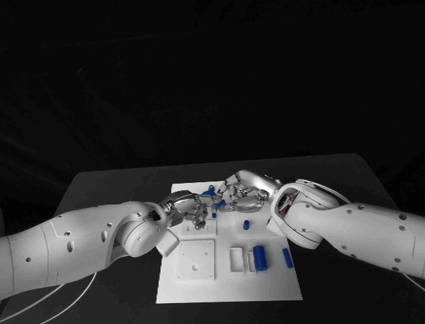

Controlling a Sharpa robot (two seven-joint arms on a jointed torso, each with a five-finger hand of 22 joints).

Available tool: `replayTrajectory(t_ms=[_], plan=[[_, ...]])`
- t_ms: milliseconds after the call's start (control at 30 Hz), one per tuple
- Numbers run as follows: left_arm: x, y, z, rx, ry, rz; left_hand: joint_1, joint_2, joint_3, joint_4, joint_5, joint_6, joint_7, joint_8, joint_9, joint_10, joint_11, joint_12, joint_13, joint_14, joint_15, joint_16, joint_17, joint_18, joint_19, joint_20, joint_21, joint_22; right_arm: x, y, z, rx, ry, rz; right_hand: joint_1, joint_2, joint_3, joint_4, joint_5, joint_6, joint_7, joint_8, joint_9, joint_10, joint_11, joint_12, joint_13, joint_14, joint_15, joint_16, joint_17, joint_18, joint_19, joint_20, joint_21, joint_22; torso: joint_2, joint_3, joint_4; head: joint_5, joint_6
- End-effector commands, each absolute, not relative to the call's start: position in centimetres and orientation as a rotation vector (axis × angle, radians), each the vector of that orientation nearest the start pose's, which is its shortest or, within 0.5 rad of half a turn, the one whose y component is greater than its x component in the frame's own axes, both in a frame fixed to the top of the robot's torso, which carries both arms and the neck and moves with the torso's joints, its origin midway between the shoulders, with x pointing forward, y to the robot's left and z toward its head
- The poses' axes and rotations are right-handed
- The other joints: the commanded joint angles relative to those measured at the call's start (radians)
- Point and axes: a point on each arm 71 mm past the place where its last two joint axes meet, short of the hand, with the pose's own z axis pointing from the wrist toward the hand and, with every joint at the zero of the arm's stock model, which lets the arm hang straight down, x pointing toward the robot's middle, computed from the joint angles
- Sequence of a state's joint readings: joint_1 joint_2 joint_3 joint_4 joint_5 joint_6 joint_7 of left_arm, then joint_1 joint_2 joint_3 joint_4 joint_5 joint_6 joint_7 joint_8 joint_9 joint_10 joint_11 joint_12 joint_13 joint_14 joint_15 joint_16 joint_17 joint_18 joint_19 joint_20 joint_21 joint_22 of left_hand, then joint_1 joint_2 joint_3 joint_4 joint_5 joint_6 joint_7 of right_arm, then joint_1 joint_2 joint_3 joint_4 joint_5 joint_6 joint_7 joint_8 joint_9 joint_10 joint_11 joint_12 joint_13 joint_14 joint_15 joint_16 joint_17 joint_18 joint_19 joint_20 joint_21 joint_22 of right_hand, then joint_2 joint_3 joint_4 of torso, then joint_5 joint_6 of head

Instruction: Assemble the parts on the task board

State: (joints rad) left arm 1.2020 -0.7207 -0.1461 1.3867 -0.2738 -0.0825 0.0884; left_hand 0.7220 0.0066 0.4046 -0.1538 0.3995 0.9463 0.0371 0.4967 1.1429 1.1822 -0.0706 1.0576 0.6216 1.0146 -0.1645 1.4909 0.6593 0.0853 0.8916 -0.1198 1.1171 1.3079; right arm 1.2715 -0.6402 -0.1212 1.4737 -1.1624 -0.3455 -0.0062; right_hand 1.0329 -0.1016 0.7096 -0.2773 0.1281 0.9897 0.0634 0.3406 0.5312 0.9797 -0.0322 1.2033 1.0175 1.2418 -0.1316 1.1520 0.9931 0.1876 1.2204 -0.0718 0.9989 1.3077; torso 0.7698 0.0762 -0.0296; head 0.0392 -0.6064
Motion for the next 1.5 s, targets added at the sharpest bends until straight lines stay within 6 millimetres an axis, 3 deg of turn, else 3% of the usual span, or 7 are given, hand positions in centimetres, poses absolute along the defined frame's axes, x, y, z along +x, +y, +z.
replayTrajectory(t_ms=[33,267,567,1000,1200,1233,1500], plan=[[48.68,17.04,-23.96,-0.885,1.985,-1.379,-0.020,0.009,0.000,-0.017,0.067,0.000,-0.006,0.023,0.025,0.001,-0.009,0.006,0.001,-0.005,-0.015,0.004,-0.001,-0.005,-0.003,-0.124,0.001,0.017,48.55,-10.65,-17.73,-0.076,1.695,0.980,0.001,0.008,0.005,-0.001,0.005,0.070,0.012,0.037,0.088,0.006,0.001,-0.002,-0.001,0.002,-0.005,0.004,0.001,0.074,0.004,-0.003,0.004,0.013,0.000,0.0003,0.0002,-0.001,-0.001],[48.68,17.03,-23.95,-0.884,1.983,-1.380,-0.031,0.013,0.007,-0.047,0.086,-0.016,-0.007,0.027,0.040,-0.002,-0.009,0.008,0.000,-0.008,-0.017,0.006,-0.003,-0.006,-0.003,-0.126,0.003,0.017,48.50,-10.52,-17.73,-0.076,1.693,0.983,0.000,0.007,0.006,-0.002,0.007,0.070,0.012,0.037,0.089,0.006,0.001,-0.003,-0.001,0.002,-0.005,0.003,0.000,0.074,0.005,-0.004,0.004,0.013,0.000,-0.0003,0.0002,0.000,-0.002],[48.72,17.09,-24.02,-0.878,1.990,-1.365,-0.041,-0.009,0.021,-0.062,0.059,-0.034,0.002,-0.008,0.014,-0.006,-0.001,0.009,-0.003,-0.011,-0.010,0.007,-0.006,-0.007,-0.003,-0.129,0.004,0.016,48.44,-10.53,-17.74,-0.055,1.686,0.991,-0.001,0.008,0.007,-0.002,0.009,0.070,0.012,0.037,0.090,0.007,0.001,-0.003,-0.001,0.003,-0.005,0.003,0.000,0.074,0.005,-0.004,0.003,0.013,0.000,0.0003,0.0005,-0.001,-0.002],[48.64,16.99,-24.04,-0.868,2.005,-1.379,-0.051,-0.054,0.050,-0.062,0.037,-0.067,0.030,-0.115,-0.112,-0.011,0.024,0.013,-0.006,-0.015,0.013,0.010,-0.014,-0.008,-0.004,-0.126,0.005,0.015,48.55,-10.61,-17.85,-0.023,1.697,0.992,-0.003,0.007,0.009,-0.003,0.014,0.070,0.012,0.037,0.093,0.008,0.000,-0.004,-0.001,0.004,-0.005,0.003,0.000,0.074,0.007,-0.006,0.003,0.013,0.000,-0.0005,0.0006,-0.001,-0.003],[48.65,16.86,-23.94,-0.859,1.995,-1.397,-0.049,-0.049,0.053,-0.062,0.037,-0.066,0.032,-0.124,-0.128,-0.011,0.026,0.013,-0.006,-0.015,0.015,0.011,-0.014,-0.008,-0.004,-0.124,0.005,0.014,48.72,-10.59,-17.91,-0.022,1.694,0.983,-0.003,0.007,0.010,-0.003,0.015,0.070,0.012,0.037,0.093,0.008,0.000,-0.004,-0.001,0.004,-0.005,0.003,0.000,0.074,0.007,-0.006,0.003,0.013,0.000,-0.0005,0.0009,-0.001,-0.002],[48.70,16.92,-23.92,-0.856,1.989,-1.396,-0.035,-0.029,0.062,-0.069,0.037,-0.056,0.030,-0.125,-0.133,-0.010,0.025,0.013,-0.006,-0.014,0.014,0.012,-0.014,-0.006,-0.004,-0.124,0.007,0.015,48.78,-10.60,-17.88,-0.033,1.684,0.976,-0.003,0.007,0.010,-0.003,0.015,0.070,0.012,0.037,0.093,0.008,0.000,-0.004,-0.001,0.004,-0.005,0.003,0.000,0.074,0.007,-0.006,0.003,0.013,0.000,-0.0006,0.0012,-0.001,-0.002],[48.72,17.05,-23.87,-0.849,1.985,-1.409,-0.003,-0.011,0.065,-0.086,0.020,-0.006,0.029,-0.179,-0.192,0.007,0.024,0.008,-0.015,-0.010,0.014,0.015,-0.016,-0.007,-0.004,-0.121,0.012,0.016,48.90,-10.65,-17.93,-0.037,1.672,0.965,-0.003,0.008,0.011,-0.004,0.016,0.070,0.012,0.037,0.094,0.008,0.000,-0.004,-0.001,0.004,-0.005,0.003,0.000,0.074,0.007,-0.006,0.002,0.013,0.000,-0.0002,0.0014,0.002,-0.003]])
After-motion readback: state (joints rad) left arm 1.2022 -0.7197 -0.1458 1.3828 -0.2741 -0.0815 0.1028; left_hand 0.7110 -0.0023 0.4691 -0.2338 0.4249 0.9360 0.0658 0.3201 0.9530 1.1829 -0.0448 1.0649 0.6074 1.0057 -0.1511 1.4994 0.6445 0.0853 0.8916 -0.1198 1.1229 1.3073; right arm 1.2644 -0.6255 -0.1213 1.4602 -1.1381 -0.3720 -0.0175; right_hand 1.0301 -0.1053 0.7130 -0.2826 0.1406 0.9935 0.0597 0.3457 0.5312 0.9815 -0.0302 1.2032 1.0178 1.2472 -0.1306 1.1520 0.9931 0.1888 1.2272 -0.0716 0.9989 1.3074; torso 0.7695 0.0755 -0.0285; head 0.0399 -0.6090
